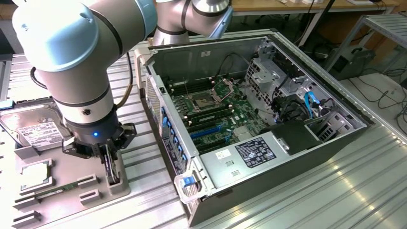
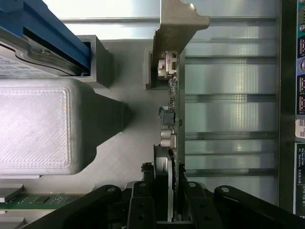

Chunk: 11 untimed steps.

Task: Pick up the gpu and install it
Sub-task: 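Pick up the gpu and move the gpu toward the slot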

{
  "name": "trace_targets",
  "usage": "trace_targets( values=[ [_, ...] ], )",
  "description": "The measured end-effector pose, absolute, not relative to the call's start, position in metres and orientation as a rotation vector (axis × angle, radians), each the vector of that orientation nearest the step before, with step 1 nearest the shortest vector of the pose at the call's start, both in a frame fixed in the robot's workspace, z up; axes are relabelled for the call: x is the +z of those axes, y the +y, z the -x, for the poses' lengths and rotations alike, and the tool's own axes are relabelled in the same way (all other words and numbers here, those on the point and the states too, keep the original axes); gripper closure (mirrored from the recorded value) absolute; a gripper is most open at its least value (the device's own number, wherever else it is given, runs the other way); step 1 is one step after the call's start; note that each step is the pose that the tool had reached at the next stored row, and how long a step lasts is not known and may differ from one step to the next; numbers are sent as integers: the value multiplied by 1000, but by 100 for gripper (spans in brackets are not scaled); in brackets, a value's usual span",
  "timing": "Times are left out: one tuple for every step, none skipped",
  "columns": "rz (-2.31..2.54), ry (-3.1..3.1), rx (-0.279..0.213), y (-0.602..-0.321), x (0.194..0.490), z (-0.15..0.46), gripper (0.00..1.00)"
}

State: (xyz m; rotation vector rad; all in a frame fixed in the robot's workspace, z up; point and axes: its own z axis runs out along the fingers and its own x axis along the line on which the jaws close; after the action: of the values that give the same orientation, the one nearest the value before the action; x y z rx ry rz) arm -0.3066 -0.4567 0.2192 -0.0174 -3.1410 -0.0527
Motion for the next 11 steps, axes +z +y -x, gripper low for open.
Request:
trace_targets(
  values=[
    [17,-3141,-52,-457,219,306,72],
    [17,-3141,-51,-457,219,306,72],
    [17,-3141,-50,-457,219,306,72],
    [17,-3141,-49,-457,219,306,72],
    [17,-3141,-49,-457,219,306,72],
    [17,-3141,-49,-457,219,306,72],
    [17,-3141,-49,-457,219,306,72],
    [17,-3141,-49,-457,219,306,72],
    [17,-3141,-49,-457,219,306,72],
    [17,-3141,-49,-457,219,306,72],
    [17,-3141,-49,-457,219,306,72]
  ],
)
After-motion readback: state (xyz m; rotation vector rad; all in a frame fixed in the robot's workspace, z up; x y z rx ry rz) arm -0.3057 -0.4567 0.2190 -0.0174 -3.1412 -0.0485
